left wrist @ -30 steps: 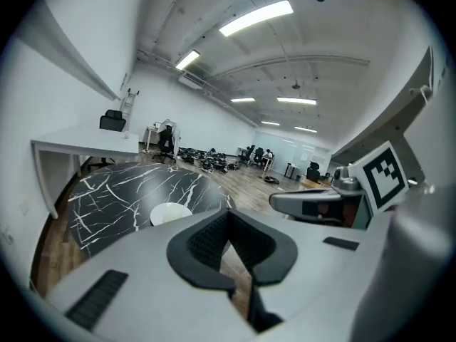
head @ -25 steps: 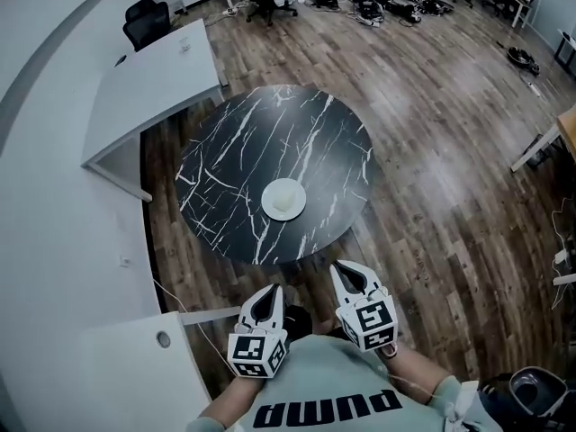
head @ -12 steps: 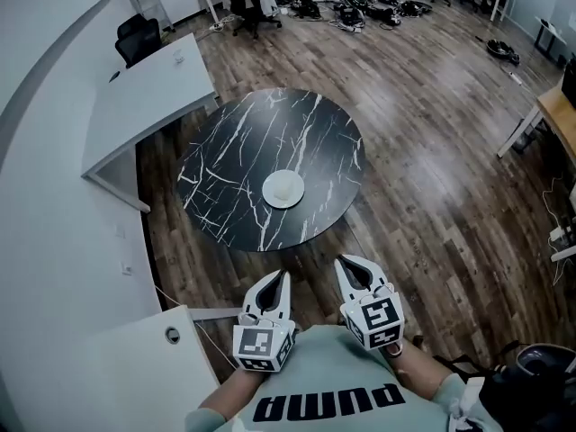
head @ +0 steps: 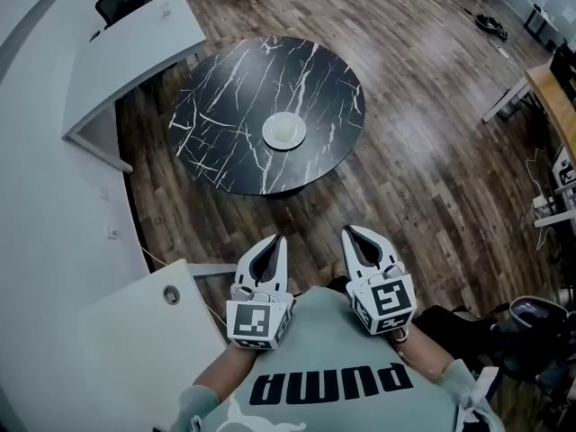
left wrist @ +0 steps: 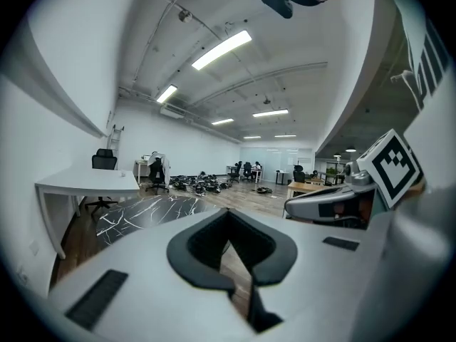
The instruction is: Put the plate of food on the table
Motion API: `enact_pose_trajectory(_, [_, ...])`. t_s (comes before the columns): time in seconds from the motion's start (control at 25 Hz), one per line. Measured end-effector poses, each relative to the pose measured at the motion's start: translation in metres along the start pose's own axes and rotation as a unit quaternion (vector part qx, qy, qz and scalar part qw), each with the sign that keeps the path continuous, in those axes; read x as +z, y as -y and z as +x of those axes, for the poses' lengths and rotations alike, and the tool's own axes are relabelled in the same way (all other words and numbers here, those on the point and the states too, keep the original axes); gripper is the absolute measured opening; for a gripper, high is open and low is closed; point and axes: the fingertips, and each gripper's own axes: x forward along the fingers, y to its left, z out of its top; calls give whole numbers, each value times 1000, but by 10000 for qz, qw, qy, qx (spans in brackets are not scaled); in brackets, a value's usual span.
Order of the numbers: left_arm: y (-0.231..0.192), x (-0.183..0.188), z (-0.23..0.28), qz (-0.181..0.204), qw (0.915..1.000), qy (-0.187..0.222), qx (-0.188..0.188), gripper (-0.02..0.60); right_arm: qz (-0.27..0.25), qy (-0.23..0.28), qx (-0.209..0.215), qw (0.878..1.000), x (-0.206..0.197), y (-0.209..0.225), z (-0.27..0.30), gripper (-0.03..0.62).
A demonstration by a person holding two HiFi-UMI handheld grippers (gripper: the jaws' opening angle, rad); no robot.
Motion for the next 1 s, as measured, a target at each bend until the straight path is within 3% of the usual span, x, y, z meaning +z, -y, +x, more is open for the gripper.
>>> enact_pose_trajectory(0.2, [-2, -12, -15, 26, 10000, -22, -58, 6, -91, -19, -13, 10000, -8, -21, -8, 8])
enact_pose_trajectory(0.44, [-12, -16, -25, -35, 9999, 7, 161, 6, -181, -12, 51, 9998, -8, -31, -8, 8])
enact_pose_trajectory(1.0, [-5, -6, -3, 83, 9995, 80, 309, 6, -189, 138, 120, 9997, 3, -7, -2, 8])
